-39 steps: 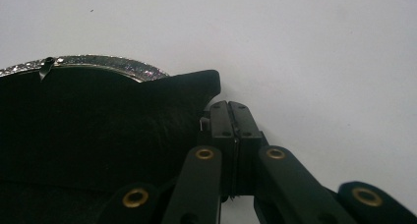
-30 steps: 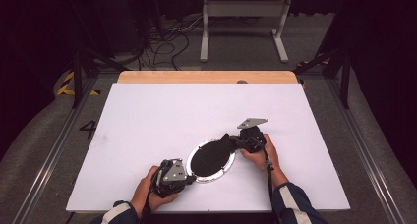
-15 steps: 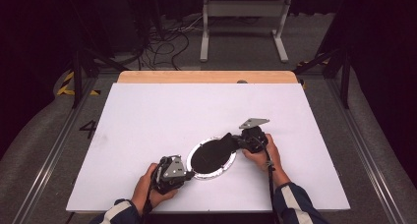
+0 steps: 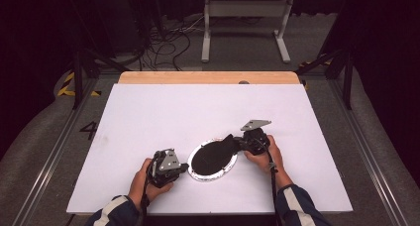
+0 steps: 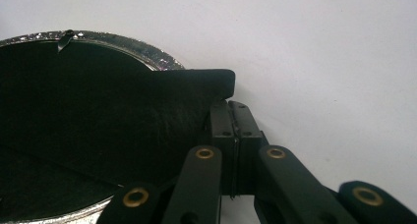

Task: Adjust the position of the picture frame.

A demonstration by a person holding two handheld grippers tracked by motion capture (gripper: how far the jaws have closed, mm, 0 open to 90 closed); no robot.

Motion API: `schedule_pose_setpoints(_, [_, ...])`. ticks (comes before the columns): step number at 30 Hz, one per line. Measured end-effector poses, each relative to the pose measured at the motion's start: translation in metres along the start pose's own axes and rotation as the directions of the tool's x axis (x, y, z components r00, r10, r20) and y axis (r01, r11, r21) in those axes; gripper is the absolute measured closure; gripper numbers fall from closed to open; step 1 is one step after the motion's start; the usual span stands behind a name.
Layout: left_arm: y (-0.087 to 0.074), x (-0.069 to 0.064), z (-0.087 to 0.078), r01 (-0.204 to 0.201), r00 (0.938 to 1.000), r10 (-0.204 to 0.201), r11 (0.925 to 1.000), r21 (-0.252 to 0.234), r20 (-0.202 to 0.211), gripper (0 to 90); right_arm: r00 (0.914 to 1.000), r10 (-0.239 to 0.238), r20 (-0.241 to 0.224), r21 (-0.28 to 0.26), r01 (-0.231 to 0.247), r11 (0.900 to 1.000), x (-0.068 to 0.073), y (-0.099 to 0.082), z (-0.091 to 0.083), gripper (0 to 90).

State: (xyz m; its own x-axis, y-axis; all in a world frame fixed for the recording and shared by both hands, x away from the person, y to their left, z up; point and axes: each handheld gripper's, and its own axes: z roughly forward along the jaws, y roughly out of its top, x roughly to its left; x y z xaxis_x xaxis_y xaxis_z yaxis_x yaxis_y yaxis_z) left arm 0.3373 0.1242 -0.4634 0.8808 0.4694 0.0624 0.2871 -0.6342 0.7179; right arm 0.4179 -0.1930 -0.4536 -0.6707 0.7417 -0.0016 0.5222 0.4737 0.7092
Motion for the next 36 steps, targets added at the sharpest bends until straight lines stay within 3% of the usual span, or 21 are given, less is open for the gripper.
schedule_pose_setpoints(1, [0.000,-0.003,-0.003,-0.005,0.9996,0.005,1.0000,-0.008,0.027,88.8,1.0000,-0.006,0.003,0.004,0.006,1.0000,0.000,0.000,0.000,90.0])
schedule_pose_setpoints(2, [0.000,-0.003,-0.003,-0.005,0.9996,0.005,1.0000,-0.008,0.027,88.8,1.0000,-0.006,0.003,0.004,0.006,1.0000,0.000,0.000,0.000,90.0])
schedule_pose_setpoints(3, [0.000,-0.009,-0.006,-0.010,0.9979,0.012,0.9997,-0.021,0.064,88.8,1.0000,-0.008,0.001,0.007,0.008,0.9999,0.000,0.000,0.000,90.0])
schedule_pose_setpoints(4, [0.000,-0.009,-0.006,-0.010,0.9979,0.012,0.9997,-0.021,0.064,88.8,1.0000,-0.008,0.001,0.007,0.008,0.9999,0.000,0.000,0.000,90.0])
schedule_pose_setpoints(7, [0.002,-0.024,-0.008,-0.037,0.9901,0.041,0.9987,-0.034,0.134,88.8,1.0000,-0.009,-0.004,0.010,0.009,0.9999,-0.001,0.000,-0.001,90.0])
schedule_pose_setpoints(12, [0.008,-0.035,0.001,-0.065,0.9842,0.068,0.9976,-0.023,0.163,87.1,1.0000,-0.005,-0.007,0.012,0.005,0.9999,-0.001,0.000,-0.002,90.0])
schedule_pose_setpoints(15, [0.011,-0.038,0.009,-0.075,0.9850,0.075,0.9972,-0.002,0.156,86.2,1.0000,-0.005,-0.007,0.010,0.005,0.9999,-0.002,0.000,-0.002,90.0])
schedule_pose_setpoints(18, [0.013,-0.038,0.013,-0.071,0.9884,0.073,0.9973,-0.018,0.133,86.3,1.0000,-0.003,-0.008,0.011,0.003,0.9999,-0.001,-0.001,-0.002,90.0])
schedule_pose_setpoints(20, [0.012,-0.039,0.015,-0.048,0.9908,0.052,0.9984,-0.029,0.125,89.4,0.9999,0.005,-0.014,0.013,-0.005,0.9999,-0.002,-0.001,-0.002,90.0])
schedule_pose_setpoints(23, [0.014,-0.039,0.015,-0.078,0.9911,0.080,0.9966,-0.027,0.106,90.0,0.9998,0.011,-0.015,0.013,-0.010,0.9999,-0.002,-0.002,-0.003,90.0])
schedule_pose_setpoints(25, [0.014,-0.039,0.015,-0.073,0.9922,0.075,0.9971,-0.024,0.100,90.0,0.9998,0.014,-0.012,0.018,-0.013,0.9998,-0.001,-0.002,-0.004,90.0])
schedule_pose_setpoints(36, [0.014,-0.028,0.016,-0.054,0.9949,0.055,0.9984,-0.020,0.085,90.0,0.9997,0.019,-0.017,0.017,-0.019,0.9997,-0.003,-0.007,-0.010,90.0])
